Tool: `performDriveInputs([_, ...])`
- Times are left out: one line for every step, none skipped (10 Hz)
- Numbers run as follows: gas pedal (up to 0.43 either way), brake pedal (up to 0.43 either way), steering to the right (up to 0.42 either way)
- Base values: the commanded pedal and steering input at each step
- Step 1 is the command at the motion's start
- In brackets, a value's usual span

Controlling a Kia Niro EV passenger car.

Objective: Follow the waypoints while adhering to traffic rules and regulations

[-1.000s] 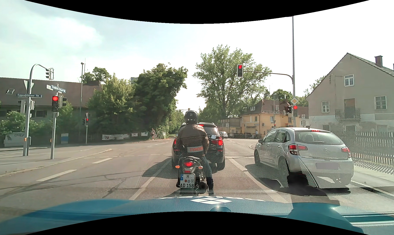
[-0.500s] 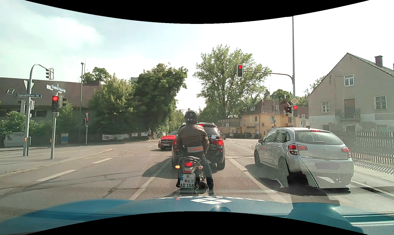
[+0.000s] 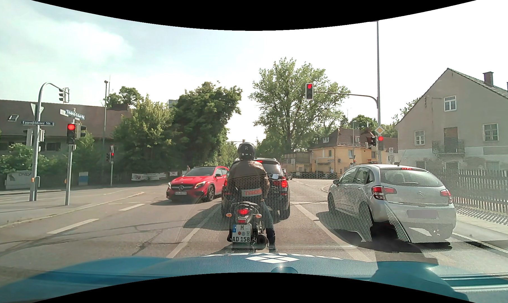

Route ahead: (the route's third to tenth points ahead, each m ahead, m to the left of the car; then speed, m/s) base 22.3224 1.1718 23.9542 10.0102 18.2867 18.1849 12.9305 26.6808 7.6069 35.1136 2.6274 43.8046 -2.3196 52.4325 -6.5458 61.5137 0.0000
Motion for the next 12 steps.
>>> performDriveInputs([0.000, 0.317, -0.011])
performDriveInputs([0.000, 0.317, -0.011])
performDriveInputs([0.000, 0.317, -0.011])
performDriveInputs([0.000, 0.311, -0.011])
performDriveInputs([0.000, 0.317, -0.011])
performDriveInputs([0.000, 0.317, -0.011])
performDriveInputs([0.000, 0.317, -0.011])
performDriveInputs([0.000, 0.311, -0.011])
performDriveInputs([0.000, 0.317, -0.011])
performDriveInputs([0.000, 0.317, -0.011])
performDriveInputs([0.000, 0.317, -0.011])
performDriveInputs([0.000, 0.317, -0.011])
